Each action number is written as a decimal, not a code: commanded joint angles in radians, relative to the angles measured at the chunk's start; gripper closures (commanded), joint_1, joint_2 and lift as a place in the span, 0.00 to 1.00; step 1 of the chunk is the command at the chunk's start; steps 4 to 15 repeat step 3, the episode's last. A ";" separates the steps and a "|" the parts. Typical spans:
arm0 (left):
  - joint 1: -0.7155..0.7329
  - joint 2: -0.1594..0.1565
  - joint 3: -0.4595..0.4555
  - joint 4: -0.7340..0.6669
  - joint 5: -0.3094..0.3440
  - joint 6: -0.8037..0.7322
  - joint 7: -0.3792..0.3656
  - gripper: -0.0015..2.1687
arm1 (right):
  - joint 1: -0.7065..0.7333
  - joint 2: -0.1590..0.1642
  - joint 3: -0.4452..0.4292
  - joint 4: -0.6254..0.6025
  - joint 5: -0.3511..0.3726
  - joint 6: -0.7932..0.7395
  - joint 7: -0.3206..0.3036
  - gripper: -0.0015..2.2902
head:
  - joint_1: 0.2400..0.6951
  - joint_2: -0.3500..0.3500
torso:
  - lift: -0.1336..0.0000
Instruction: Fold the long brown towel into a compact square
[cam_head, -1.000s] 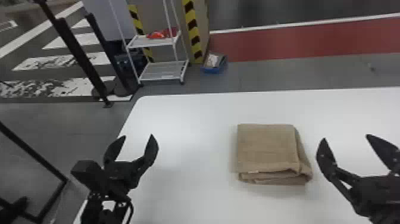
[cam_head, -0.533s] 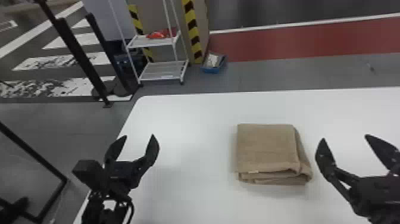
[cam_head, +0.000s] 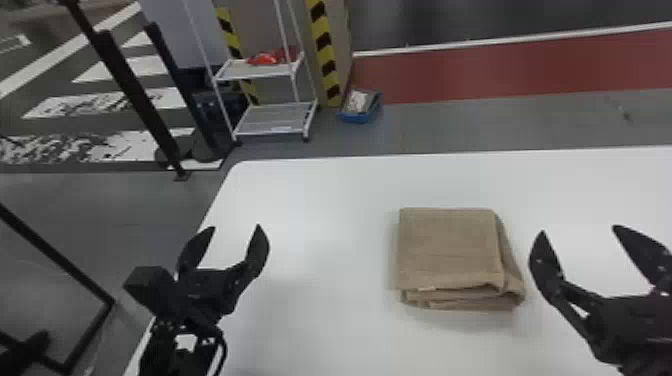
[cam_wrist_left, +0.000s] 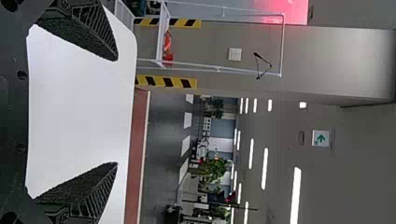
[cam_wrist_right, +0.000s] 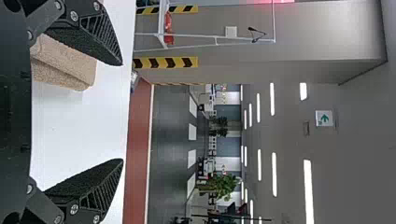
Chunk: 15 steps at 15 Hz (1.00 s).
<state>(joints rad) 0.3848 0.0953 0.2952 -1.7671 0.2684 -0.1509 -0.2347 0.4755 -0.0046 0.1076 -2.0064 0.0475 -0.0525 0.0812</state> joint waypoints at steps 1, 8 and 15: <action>-0.001 0.001 -0.001 0.000 0.000 0.000 0.000 0.04 | 0.002 0.006 0.000 0.001 0.000 0.000 0.000 0.07 | 1.00 0.89 | 0.06; -0.001 0.001 -0.001 0.000 0.000 0.000 0.000 0.04 | 0.002 0.006 0.000 0.001 0.000 -0.003 0.000 0.07 | 1.00 0.89 | 0.06; -0.001 0.001 -0.001 0.000 0.000 0.000 0.000 0.04 | 0.002 0.006 0.000 0.001 0.000 -0.003 0.000 0.07 | 1.00 0.89 | 0.06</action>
